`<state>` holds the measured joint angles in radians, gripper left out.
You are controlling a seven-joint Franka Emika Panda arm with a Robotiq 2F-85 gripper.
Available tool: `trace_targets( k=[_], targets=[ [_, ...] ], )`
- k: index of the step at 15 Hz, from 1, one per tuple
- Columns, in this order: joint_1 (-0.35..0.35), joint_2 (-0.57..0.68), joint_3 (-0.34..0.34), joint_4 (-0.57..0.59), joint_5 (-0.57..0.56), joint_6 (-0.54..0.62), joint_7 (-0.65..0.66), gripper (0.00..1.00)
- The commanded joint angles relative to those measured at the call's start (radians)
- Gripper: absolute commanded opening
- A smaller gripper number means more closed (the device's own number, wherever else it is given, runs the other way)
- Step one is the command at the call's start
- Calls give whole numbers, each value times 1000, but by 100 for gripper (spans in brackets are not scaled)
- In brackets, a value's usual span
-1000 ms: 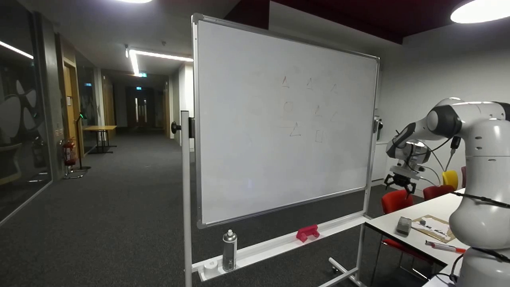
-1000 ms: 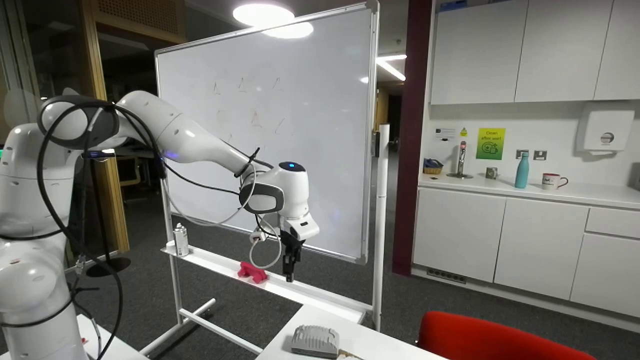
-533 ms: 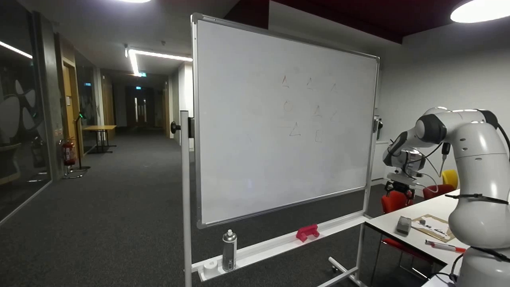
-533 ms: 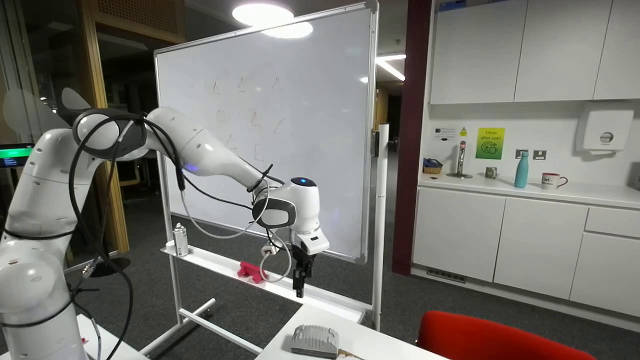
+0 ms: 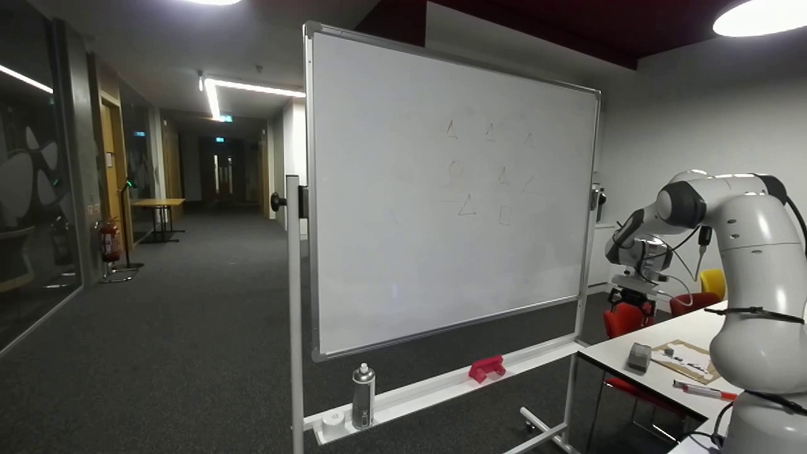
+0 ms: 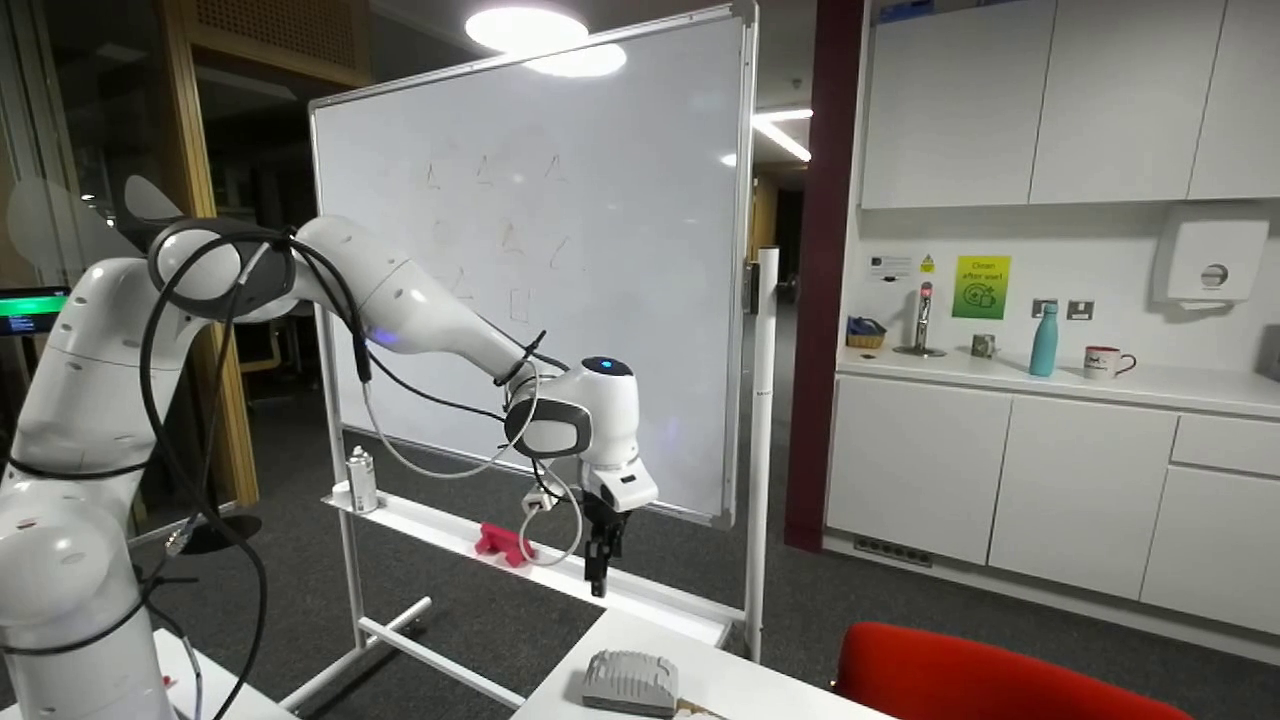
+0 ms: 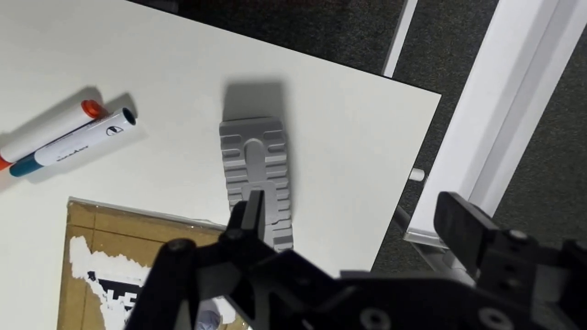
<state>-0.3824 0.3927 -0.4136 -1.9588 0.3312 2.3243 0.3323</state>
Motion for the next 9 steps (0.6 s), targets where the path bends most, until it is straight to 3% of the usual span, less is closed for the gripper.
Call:
trace_targets(
  k=[1, 9],
  targets=[
    [-25, 44, 10, 20, -4, 33, 33, 100],
    [-26, 178, -12, 32, -61, 229, 40, 100]
  ],
)
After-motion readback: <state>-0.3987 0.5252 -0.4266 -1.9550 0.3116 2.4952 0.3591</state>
